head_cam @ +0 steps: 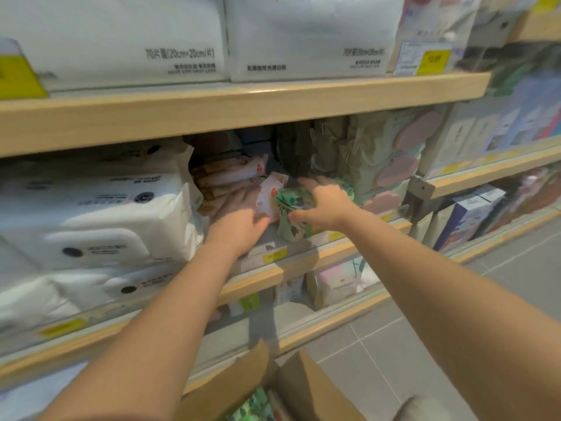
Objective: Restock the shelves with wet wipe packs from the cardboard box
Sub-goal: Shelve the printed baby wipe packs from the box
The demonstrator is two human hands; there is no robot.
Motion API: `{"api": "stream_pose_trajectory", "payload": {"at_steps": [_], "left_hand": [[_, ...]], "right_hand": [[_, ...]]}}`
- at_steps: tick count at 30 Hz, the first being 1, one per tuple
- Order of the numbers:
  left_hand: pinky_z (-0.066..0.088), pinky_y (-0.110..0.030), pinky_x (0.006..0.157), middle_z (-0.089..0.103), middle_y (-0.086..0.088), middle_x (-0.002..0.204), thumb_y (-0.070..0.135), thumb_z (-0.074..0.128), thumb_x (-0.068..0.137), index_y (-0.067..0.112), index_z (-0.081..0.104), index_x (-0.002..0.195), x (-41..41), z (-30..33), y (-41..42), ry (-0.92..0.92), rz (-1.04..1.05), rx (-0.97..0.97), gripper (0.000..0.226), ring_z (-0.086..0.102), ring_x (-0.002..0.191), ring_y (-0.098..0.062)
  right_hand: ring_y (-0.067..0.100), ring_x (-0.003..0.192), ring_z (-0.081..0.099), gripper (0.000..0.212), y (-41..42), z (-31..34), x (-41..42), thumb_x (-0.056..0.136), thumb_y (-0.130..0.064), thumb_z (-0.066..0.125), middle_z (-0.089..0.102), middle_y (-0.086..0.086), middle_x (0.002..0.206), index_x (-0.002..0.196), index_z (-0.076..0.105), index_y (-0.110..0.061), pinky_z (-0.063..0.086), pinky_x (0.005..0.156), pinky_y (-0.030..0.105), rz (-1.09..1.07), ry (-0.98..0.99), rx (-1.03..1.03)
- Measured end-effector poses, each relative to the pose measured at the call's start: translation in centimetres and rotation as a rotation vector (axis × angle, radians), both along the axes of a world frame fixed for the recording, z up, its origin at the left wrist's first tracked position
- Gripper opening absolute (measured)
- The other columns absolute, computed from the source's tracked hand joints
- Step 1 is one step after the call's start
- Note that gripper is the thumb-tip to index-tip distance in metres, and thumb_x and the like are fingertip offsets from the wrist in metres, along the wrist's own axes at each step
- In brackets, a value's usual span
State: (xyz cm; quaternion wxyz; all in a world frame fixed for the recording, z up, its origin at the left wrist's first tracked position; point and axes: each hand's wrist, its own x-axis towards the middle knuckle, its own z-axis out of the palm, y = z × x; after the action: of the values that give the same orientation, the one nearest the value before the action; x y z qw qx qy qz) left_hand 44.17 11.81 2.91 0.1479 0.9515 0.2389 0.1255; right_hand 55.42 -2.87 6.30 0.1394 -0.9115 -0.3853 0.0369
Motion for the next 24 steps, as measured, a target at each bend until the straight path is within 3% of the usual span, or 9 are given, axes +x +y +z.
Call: {"api": "stream_pose_trajectory", "payload": {"at_steps": [1, 5, 8, 11, 14, 17, 19, 24], "left_hand": [[0.044, -0.037, 0.089, 0.054, -0.01, 0.129, 0.04, 0.05, 0.093, 0.014, 0.048, 0.129, -2.0, 0.3, -1.2, -0.072, -0.064, 0.029, 0.045, 0.05, 0.116, -0.027], [0.04, -0.037, 0.096, 0.051, -0.003, 0.132, 0.035, 0.054, 0.092, 0.017, 0.046, 0.135, -10.9, -0.4, -5.0, -0.23, -0.268, 0.035, 0.047, 0.046, 0.121, -0.023], [0.038, -0.03, 0.093, 0.055, -0.003, 0.126, 0.043, 0.048, 0.09, 0.017, 0.051, 0.13, -17.7, -3.7, -6.9, -0.153, -0.254, -0.052, 0.048, 0.049, 0.116, -0.021], [0.041, -0.033, 0.095, 0.055, -0.002, 0.125, 0.045, 0.045, 0.088, 0.017, 0.051, 0.13, -24.2, -7.9, -9.0, -0.065, -0.211, -0.171, 0.05, 0.05, 0.116, -0.019], [0.043, -0.031, 0.094, 0.051, 0.005, 0.129, 0.041, 0.052, 0.09, 0.022, 0.048, 0.133, -29.6, -11.9, -12.2, 0.032, -0.192, -0.257, 0.047, 0.049, 0.119, -0.016], [0.042, -0.023, 0.09, 0.047, 0.012, 0.13, 0.061, 0.034, 0.082, 0.026, 0.047, 0.133, -33.2, -14.8, -15.6, 0.092, -0.169, -0.391, 0.063, 0.047, 0.118, -0.008], [0.042, -0.02, 0.086, 0.044, 0.012, 0.132, 0.057, 0.038, 0.084, 0.028, 0.043, 0.135, -34.7, -16.9, -17.3, 0.155, -0.194, -0.43, 0.059, 0.046, 0.119, -0.007], [0.038, -0.031, 0.103, 0.007, 0.011, 0.154, 0.046, 0.057, 0.086, 0.035, 0.019, 0.145, -35.7, -20.7, -20.8, 0.355, -0.227, -0.462, 0.072, 0.022, 0.139, -0.015]], "right_hand": [[0.031, 0.136, 0.028, 0.08, -0.8, 0.1, -1.2, 0.082, -0.051, 0.062, 0.031, 0.013, 0.149, 0.147, 0.025, -0.021, 0.027, 0.111, 0.042, 0.017, -0.005, 0.04], [0.027, 0.135, 0.029, 0.074, -4.2, -0.6, -7.0, 0.084, -0.04, 0.065, 0.033, 0.009, 0.146, 0.145, 0.031, -0.018, 0.028, 0.11, 0.038, 0.137, 0.086, 0.106], [0.024, 0.135, 0.03, 0.07, -7.4, -1.9, -12.5, 0.086, -0.036, 0.064, 0.033, 0.007, 0.146, 0.145, 0.031, -0.018, 0.026, 0.108, 0.034, 0.208, 0.143, 0.087], [0.022, 0.135, 0.031, 0.068, -10.7, -4.4, -17.9, 0.087, -0.037, 0.062, 0.033, 0.005, 0.147, 0.145, 0.031, -0.02, 0.028, 0.109, 0.034, 0.248, 0.159, 0.022], [0.019, 0.136, 0.03, 0.069, -14.4, -8.0, -21.9, 0.085, -0.04, 0.062, 0.03, 0.0, 0.149, 0.145, 0.03, -0.026, 0.031, 0.111, 0.036, 0.223, 0.215, -0.049], [0.017, 0.134, 0.033, 0.068, -18.7, -11.4, -24.5, 0.085, -0.042, 0.061, 0.029, -0.002, 0.149, 0.144, 0.029, -0.029, 0.035, 0.109, 0.034, 0.174, 0.282, -0.155], [0.018, 0.131, 0.037, 0.067, -21.3, -13.3, -25.8, 0.083, -0.045, 0.058, 0.031, -0.002, 0.147, 0.143, 0.031, -0.028, 0.038, 0.106, 0.032, 0.132, 0.329, -0.207], [0.019, 0.135, 0.027, 0.079, -24.7, -16.5, -27.4, 0.07, -0.066, 0.06, 0.028, -0.005, 0.147, 0.139, 0.035, -0.036, 0.033, 0.108, 0.036, 0.037, 0.364, -0.292]]}}
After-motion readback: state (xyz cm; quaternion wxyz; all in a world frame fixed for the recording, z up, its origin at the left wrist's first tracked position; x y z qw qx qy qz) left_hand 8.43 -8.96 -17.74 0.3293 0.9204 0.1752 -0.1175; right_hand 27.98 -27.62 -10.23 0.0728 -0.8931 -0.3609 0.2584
